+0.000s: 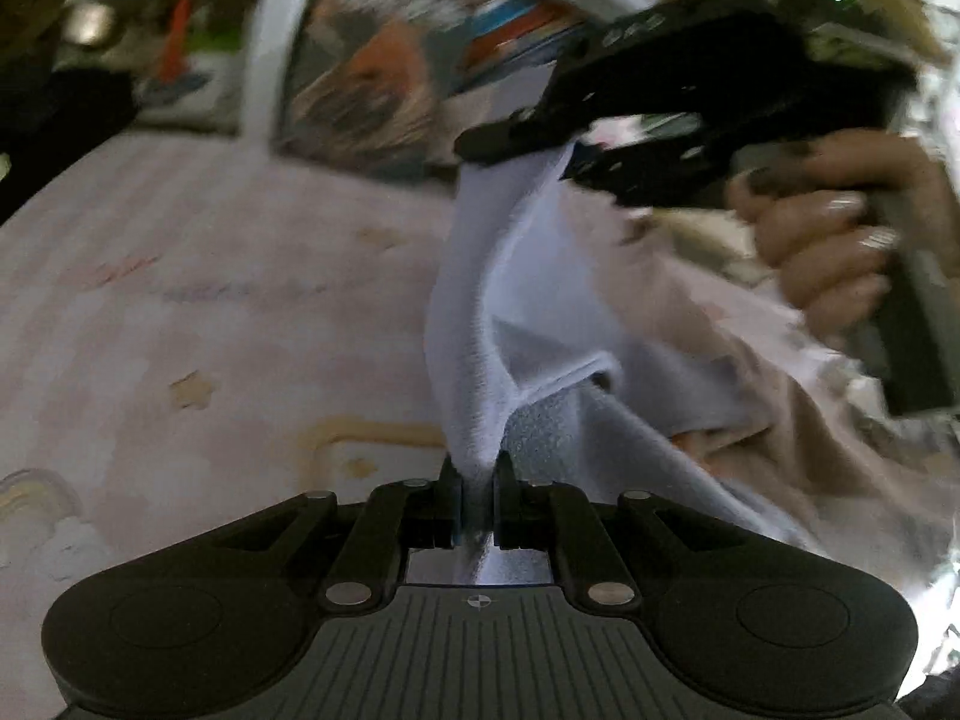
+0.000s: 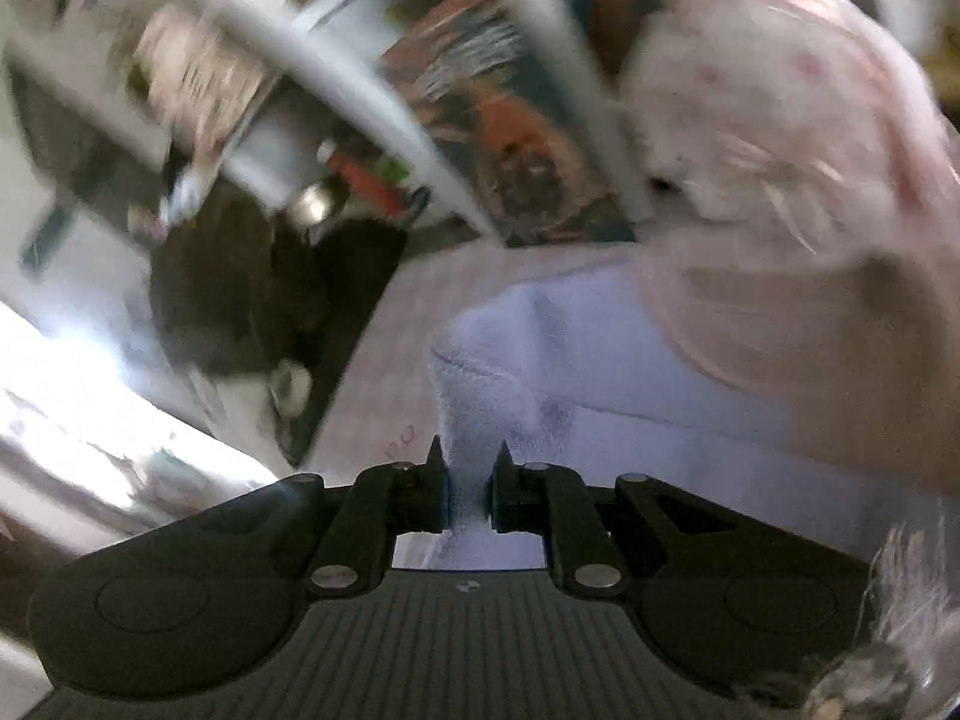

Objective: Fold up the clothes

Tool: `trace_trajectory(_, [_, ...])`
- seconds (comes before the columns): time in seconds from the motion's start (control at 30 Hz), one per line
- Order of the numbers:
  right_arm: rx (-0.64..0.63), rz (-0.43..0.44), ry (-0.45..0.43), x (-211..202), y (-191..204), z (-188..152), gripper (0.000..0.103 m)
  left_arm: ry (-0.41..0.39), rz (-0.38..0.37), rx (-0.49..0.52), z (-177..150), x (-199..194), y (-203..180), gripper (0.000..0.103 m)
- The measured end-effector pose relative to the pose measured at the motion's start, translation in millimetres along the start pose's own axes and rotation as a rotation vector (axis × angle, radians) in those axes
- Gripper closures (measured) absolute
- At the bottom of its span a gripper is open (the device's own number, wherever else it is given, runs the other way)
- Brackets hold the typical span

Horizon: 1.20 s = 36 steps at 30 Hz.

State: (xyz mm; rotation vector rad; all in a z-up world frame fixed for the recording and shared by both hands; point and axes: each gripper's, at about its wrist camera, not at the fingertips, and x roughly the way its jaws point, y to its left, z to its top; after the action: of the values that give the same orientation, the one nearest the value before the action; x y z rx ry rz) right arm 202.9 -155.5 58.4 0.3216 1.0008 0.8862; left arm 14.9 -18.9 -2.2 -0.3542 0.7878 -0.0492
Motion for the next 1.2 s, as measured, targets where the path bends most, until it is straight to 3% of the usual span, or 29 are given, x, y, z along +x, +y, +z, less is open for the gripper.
trace_trajectory(0.07, [-0.068,0.001,0.026,8,9,-13,0.075,0.01,0.024,-0.006,-3,5,11,0.095])
trace_trajectory(0.2, [-0.037,0.076,0.044,8,7,-29,0.067,0.025,0.064,-0.01,-5,14,26,0.095])
trace_trajectory(0.27, [-0.05,0.049,0.037,-4,-2,-42,0.066,0.045,0.088,0.001,-9,18,28,0.094])
trace_trajectory(0.67, [-0.041,-0.406,-0.097,-98,-96,-121,0.065,0.053,0.211,0.094,-14,32,18,0.092])
trace_trajectory(0.83, [-0.128,-0.604,-0.074,-116,-117,-147,0.067,0.054,0.273,0.177,-14,39,2,0.092])
trace_trajectory(0.93, [-0.209,-0.639,-0.024,-112,-116,-164,0.075,0.057,0.294,0.186,-10,43,-3,0.094])
trace_trajectory(1.2, [-0.423,-0.689,0.08,-128,-108,-205,0.085,0.04,0.324,0.225,-5,57,-29,0.095])
